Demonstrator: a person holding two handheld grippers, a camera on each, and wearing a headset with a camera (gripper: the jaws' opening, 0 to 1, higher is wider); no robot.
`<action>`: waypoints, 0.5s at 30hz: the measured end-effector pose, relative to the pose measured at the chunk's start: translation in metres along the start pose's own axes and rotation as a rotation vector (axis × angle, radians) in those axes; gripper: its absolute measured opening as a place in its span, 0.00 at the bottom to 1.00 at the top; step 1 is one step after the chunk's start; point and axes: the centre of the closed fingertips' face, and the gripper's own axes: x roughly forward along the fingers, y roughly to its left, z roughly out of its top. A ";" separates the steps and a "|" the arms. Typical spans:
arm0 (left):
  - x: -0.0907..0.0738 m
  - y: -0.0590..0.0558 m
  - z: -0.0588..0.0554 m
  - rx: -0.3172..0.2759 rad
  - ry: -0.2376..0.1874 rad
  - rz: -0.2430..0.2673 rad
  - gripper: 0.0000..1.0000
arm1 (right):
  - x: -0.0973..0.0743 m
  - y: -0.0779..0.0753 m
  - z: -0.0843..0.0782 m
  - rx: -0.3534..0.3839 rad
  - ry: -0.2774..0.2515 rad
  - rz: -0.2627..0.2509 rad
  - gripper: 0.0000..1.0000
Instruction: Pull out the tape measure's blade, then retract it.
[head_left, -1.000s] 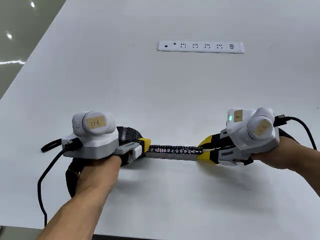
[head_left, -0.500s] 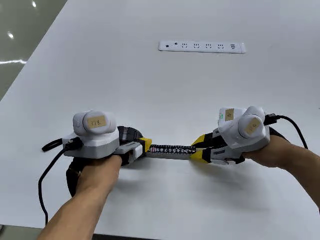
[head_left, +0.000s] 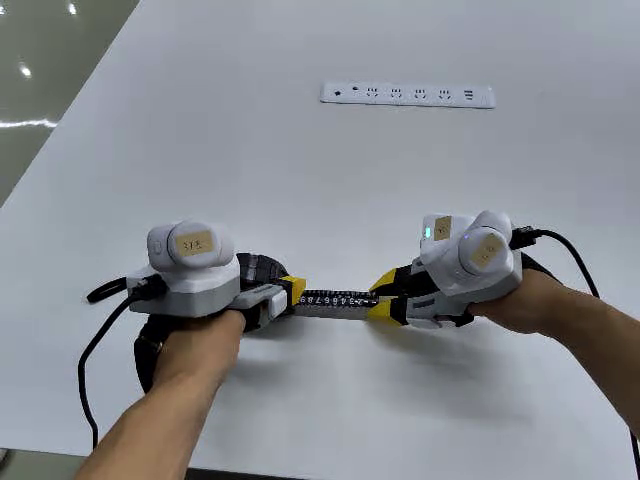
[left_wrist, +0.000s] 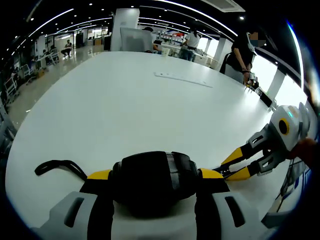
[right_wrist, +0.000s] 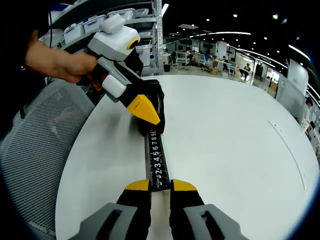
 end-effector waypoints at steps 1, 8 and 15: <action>0.000 0.000 0.000 0.000 0.000 0.000 0.61 | 0.001 0.000 0.001 0.000 -0.001 0.000 0.10; 0.000 0.000 0.000 -0.002 0.000 -0.002 0.61 | 0.007 0.001 0.006 -0.004 -0.007 0.004 0.10; 0.000 0.000 0.000 -0.005 0.001 -0.005 0.61 | 0.013 0.002 0.012 -0.008 -0.015 0.007 0.10</action>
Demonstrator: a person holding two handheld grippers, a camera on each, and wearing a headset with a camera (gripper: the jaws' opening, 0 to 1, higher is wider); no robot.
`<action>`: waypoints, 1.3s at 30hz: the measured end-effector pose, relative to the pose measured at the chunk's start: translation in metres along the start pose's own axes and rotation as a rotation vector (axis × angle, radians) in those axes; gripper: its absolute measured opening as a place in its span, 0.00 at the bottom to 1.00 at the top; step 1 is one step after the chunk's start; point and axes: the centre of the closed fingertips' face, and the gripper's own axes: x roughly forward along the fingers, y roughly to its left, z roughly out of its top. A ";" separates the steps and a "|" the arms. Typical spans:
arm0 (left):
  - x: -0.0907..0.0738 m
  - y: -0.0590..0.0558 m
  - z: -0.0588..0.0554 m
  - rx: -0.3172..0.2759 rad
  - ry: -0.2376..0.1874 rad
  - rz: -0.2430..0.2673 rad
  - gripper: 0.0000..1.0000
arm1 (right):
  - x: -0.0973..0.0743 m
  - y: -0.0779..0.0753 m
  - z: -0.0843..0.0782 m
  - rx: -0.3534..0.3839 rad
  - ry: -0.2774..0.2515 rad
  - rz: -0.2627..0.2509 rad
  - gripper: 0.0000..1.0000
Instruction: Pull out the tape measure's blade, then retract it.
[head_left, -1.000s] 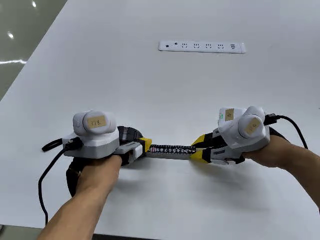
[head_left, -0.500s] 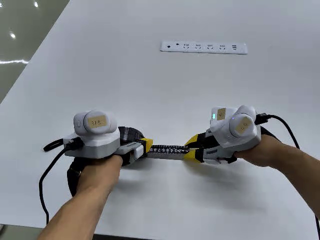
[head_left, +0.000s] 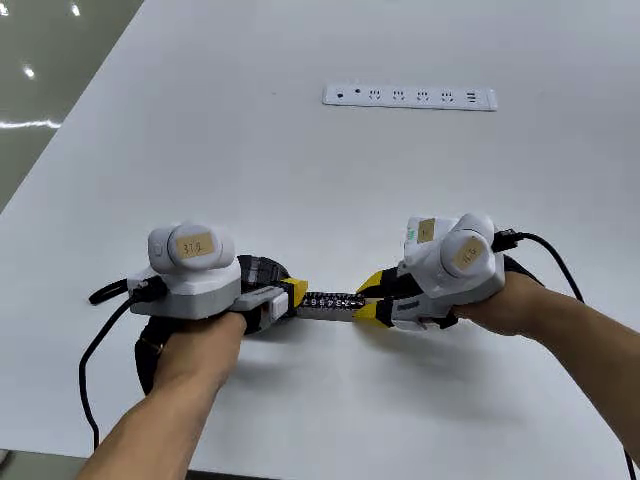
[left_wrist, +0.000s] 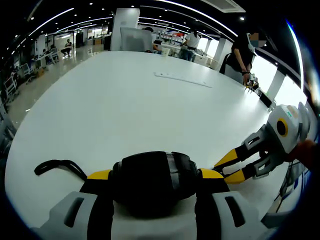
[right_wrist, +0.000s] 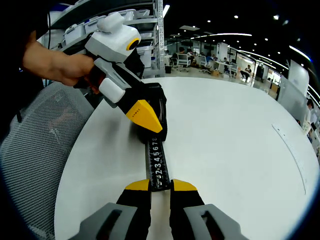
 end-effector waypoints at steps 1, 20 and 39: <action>0.000 0.000 0.000 0.000 0.000 0.000 0.61 | 0.001 0.000 0.001 -0.001 0.000 0.000 0.10; 0.000 0.000 0.000 -0.006 0.002 -0.006 0.61 | 0.018 0.002 0.017 -0.015 -0.017 0.011 0.10; -0.001 0.000 0.001 -0.012 0.004 -0.011 0.61 | 0.035 0.004 0.033 -0.043 -0.031 0.024 0.10</action>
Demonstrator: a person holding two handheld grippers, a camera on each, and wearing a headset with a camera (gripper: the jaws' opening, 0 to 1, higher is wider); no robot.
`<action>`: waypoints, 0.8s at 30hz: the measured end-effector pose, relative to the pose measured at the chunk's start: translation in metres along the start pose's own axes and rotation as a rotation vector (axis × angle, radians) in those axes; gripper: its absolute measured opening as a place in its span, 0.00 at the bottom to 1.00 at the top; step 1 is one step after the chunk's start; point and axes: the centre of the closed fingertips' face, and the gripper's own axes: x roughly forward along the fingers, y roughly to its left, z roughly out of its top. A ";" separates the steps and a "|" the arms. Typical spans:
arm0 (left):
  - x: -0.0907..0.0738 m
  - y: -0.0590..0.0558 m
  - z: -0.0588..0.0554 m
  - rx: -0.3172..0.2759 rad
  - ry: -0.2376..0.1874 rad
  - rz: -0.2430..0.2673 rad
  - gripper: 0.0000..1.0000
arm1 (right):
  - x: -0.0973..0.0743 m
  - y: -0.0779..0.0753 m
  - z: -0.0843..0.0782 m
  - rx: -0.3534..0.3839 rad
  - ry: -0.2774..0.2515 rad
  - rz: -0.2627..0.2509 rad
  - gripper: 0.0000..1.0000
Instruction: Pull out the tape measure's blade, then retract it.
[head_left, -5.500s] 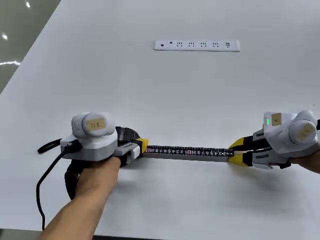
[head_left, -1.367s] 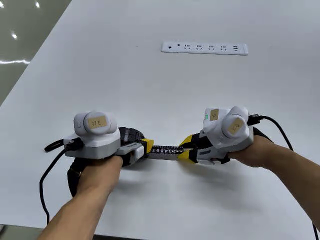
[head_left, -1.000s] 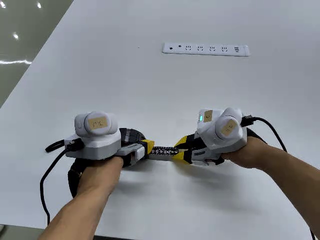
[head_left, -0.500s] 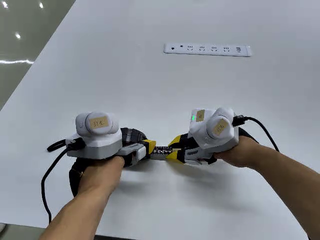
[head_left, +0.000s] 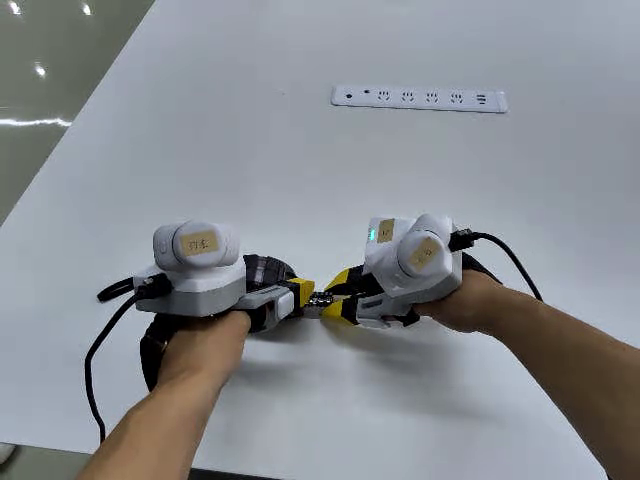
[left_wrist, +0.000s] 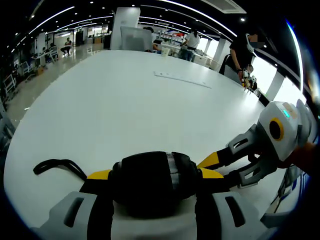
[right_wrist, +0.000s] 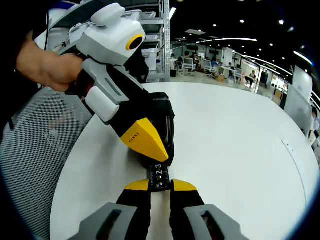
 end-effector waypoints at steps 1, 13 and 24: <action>0.000 0.000 0.000 0.000 0.000 0.000 0.61 | 0.001 0.000 0.001 -0.001 0.000 0.000 0.10; 0.000 0.001 0.000 -0.005 -0.001 -0.005 0.61 | 0.010 0.001 0.009 -0.011 -0.008 0.013 0.11; 0.000 0.001 0.000 -0.001 0.000 -0.008 0.62 | 0.013 0.003 0.010 -0.045 -0.006 0.018 0.11</action>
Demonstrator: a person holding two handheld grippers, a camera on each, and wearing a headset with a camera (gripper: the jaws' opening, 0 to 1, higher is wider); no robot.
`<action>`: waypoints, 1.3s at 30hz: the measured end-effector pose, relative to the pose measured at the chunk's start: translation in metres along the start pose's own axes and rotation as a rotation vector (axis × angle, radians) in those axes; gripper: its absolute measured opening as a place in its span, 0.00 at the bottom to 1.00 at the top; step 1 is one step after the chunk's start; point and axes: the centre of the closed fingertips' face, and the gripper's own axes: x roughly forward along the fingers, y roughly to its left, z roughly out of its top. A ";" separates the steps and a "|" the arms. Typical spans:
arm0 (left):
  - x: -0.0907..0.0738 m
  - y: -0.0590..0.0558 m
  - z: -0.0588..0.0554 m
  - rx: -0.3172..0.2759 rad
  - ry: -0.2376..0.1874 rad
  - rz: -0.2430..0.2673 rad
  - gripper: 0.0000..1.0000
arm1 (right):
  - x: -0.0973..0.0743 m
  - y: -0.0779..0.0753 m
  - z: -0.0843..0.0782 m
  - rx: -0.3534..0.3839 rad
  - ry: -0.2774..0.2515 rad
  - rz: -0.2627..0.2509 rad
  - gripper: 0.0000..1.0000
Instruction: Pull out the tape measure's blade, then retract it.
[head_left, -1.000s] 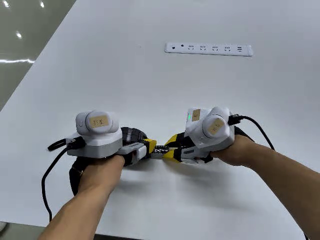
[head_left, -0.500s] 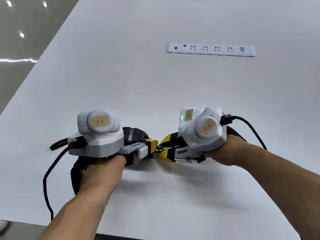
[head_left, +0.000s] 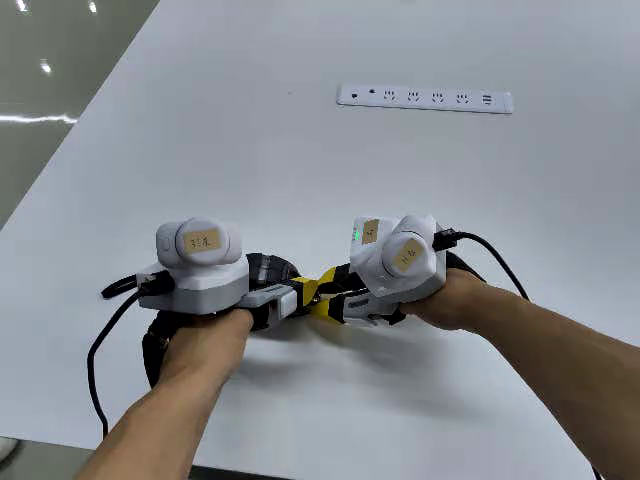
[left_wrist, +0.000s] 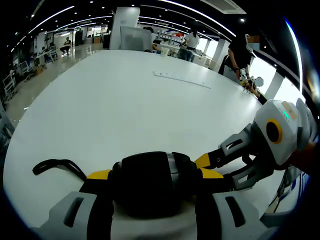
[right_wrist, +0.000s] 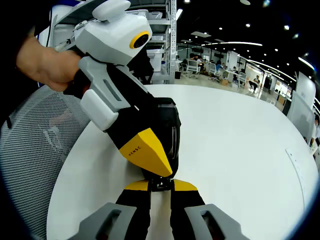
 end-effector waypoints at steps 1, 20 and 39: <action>0.000 0.000 0.000 0.002 0.001 0.001 0.62 | 0.000 0.000 0.000 -0.003 0.002 0.001 0.11; 0.002 -0.002 -0.001 0.025 0.003 0.010 0.63 | 0.001 0.001 -0.002 -0.028 0.023 0.005 0.12; 0.004 -0.002 -0.001 0.006 0.025 0.000 0.65 | -0.003 0.000 -0.004 -0.014 0.033 -0.004 0.16</action>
